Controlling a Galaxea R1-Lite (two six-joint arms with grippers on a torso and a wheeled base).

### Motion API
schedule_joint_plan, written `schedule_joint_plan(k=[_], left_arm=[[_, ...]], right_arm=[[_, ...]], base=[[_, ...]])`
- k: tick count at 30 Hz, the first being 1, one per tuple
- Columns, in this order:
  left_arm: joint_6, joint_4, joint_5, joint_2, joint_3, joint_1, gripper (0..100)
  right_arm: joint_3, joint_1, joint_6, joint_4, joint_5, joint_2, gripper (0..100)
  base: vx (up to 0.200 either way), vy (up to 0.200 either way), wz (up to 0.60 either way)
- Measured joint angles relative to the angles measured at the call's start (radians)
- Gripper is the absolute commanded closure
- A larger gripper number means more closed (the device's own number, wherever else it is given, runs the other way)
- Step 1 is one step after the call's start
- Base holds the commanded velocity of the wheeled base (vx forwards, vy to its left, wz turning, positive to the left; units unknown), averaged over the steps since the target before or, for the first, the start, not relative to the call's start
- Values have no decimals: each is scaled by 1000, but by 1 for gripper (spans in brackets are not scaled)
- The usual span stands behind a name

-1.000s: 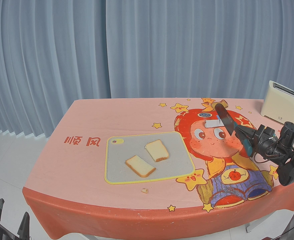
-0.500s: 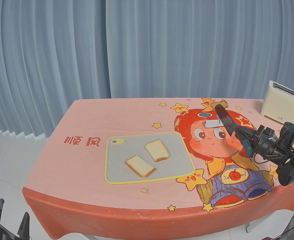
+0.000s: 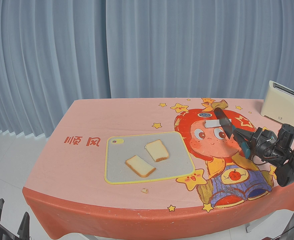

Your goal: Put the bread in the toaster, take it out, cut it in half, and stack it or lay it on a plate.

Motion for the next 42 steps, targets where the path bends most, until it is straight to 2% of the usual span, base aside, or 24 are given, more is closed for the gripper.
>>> schedule_joint_plan(k=[13,14,42], left_arm=[[0,0,0,0,0,0,0],[0,0,0,0,0,0,0],[0,0,0,0,0,0,0]], right_arm=[[-1,-2,0,-2,1,26,100],[-1,-2,0,-2,0,27,0],[30,3,-23,10,-13,-24,0]], base=[[0,0,0],[0,0,0],[0,0,0]])
